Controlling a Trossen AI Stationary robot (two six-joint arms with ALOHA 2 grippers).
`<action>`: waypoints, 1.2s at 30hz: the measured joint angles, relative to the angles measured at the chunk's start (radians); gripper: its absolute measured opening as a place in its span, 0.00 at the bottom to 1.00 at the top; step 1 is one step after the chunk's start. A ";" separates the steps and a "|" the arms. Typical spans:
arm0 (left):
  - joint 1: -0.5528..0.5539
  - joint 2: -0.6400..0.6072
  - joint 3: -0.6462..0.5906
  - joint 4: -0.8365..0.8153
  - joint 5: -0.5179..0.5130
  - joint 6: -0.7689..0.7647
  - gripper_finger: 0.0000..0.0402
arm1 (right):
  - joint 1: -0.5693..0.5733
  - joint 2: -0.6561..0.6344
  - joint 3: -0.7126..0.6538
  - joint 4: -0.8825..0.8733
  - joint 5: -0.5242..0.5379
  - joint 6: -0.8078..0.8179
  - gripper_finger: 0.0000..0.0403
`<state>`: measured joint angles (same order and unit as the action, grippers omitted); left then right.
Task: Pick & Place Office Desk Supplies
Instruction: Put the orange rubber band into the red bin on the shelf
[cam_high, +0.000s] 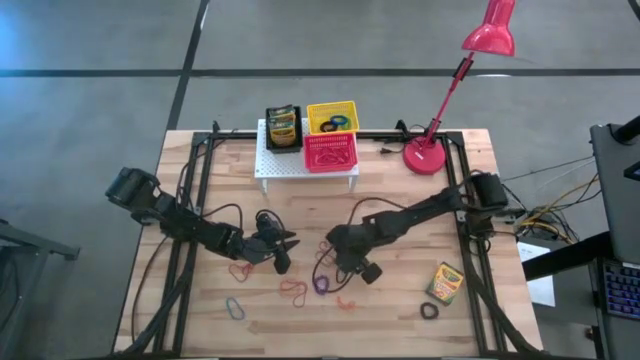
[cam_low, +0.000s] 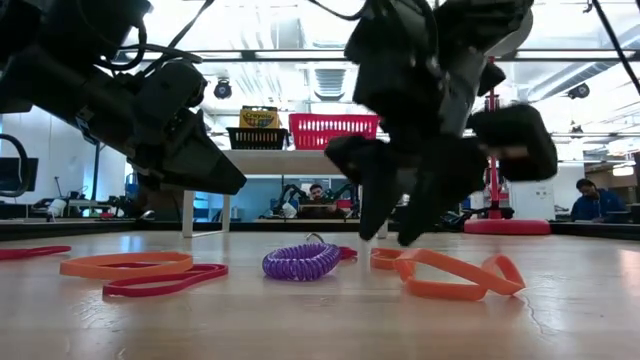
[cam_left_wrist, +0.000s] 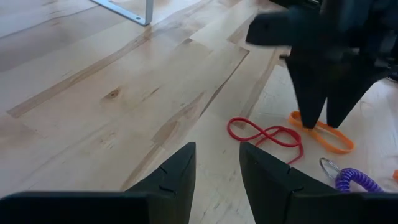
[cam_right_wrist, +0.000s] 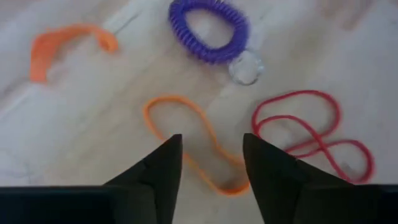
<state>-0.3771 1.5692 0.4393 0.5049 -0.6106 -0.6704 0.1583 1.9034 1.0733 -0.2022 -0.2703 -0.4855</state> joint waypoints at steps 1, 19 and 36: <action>0.000 0.000 0.000 0.000 0.000 0.000 0.33 | 0.001 0.015 0.015 -0.019 0.000 -0.022 0.44; 0.000 0.000 0.000 0.000 0.000 0.000 0.33 | 0.000 0.041 0.157 -0.348 0.016 -0.030 0.03; 0.000 0.000 0.000 -0.001 0.000 0.000 0.33 | -0.056 -0.278 0.133 -0.273 0.010 0.212 0.02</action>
<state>-0.3771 1.5692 0.4393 0.5041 -0.6106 -0.6708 0.1023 1.6253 1.2065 -0.4755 -0.2600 -0.2730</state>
